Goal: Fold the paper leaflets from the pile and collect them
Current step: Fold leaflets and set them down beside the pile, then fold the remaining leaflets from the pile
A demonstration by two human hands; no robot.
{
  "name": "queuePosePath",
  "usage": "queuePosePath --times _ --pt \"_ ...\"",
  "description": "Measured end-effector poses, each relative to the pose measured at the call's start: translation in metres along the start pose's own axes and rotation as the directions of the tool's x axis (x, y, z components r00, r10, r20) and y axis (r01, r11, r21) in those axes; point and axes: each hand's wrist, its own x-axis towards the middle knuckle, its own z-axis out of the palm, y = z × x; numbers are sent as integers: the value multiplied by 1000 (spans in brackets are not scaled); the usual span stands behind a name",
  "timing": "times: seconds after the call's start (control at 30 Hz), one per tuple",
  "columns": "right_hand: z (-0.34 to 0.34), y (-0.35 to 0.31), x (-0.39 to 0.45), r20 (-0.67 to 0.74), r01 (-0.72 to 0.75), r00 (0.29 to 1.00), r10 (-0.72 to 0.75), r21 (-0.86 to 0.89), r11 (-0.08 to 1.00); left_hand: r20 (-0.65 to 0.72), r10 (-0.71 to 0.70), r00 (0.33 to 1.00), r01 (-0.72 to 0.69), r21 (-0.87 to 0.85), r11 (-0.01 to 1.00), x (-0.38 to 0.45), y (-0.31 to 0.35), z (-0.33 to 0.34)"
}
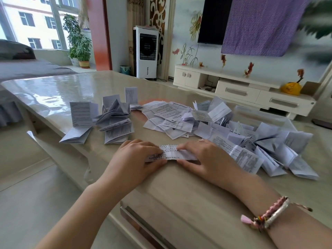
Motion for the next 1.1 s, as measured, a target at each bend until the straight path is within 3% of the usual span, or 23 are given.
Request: queuePosePath --times 0.13,0.33,0.5,0.6,0.67,0.73,0.8,0.97,1.03,1.1 --pt "1 -4 1 -78 66 994 -74 -92 994 -28 44 999 -44 -9 999 1 2 -1" --pt "0 -4 2 -63 75 995 -79 -63 995 -30 114 993 -113 20 993 -1 4 0" --pt "0 -4 5 -148 100 982 -115 -105 989 -132 176 975 -176 8 984 0 9 -4" --pt "-1 -3 4 -227 2 974 8 43 999 -231 77 970 -100 -86 991 0 13 -9" --pt "-4 -2 3 -274 -81 949 158 274 958 -281 -77 957 3 -253 967 0 15 -11" --pt "-10 -4 4 -327 -113 894 306 497 860 -294 -214 932 66 -441 895 2 18 -13" --pt "-13 -5 5 -369 -107 852 372 572 813 -269 -344 900 131 -586 800 5 22 -16" --pt "-4 -9 5 -498 -6 852 163 302 953 -34 -619 785 250 -897 365 8 26 -22" --pt "-5 -10 6 -504 52 863 40 168 984 43 -670 741 310 -907 285 8 25 -19" --pt "-3 -12 6 -393 89 917 -63 49 995 108 -696 710 390 -883 261 7 25 -14"
